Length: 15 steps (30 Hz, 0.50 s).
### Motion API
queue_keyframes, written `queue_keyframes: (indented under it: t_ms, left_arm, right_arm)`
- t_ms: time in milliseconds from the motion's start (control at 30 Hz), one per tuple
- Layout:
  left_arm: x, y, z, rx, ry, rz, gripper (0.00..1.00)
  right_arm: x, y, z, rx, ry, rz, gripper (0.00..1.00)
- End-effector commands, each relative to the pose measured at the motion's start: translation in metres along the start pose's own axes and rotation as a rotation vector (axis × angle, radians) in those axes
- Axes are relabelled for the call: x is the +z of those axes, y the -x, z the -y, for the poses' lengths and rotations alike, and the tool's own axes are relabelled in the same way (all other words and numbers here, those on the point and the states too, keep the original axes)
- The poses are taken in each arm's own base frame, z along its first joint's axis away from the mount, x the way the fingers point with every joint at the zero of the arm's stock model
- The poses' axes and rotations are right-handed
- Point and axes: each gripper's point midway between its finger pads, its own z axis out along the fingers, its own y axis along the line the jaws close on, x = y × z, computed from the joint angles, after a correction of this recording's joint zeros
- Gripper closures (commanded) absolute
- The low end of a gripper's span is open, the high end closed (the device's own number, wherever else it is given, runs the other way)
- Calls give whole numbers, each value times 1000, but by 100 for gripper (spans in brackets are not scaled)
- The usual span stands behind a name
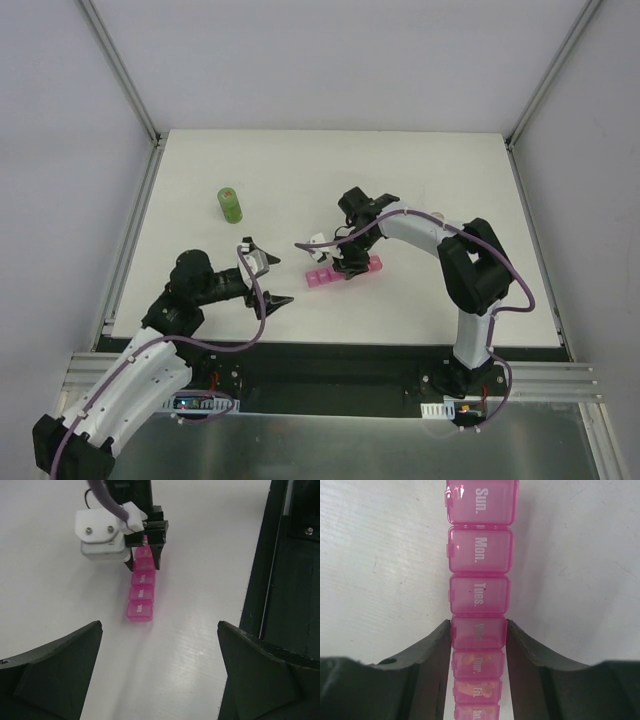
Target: Sort the pills into containers
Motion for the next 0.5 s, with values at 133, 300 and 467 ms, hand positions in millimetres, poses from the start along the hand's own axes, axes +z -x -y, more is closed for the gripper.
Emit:
queue_keyframes:
  t_ms: [133, 300, 467]
  left_arm:
    - [30, -32, 5, 181, 2, -85, 3]
    - [45, -47, -3, 297, 22, -155, 5]
    - [61, -67, -19, 360, 42, -248, 4]
  right_arm:
    - [-14, 27, 1, 23, -3, 83, 66]
    - [-12, 24, -4, 33, 16, 79, 66]
    - [-15, 27, -5, 31, 12, 89, 66]
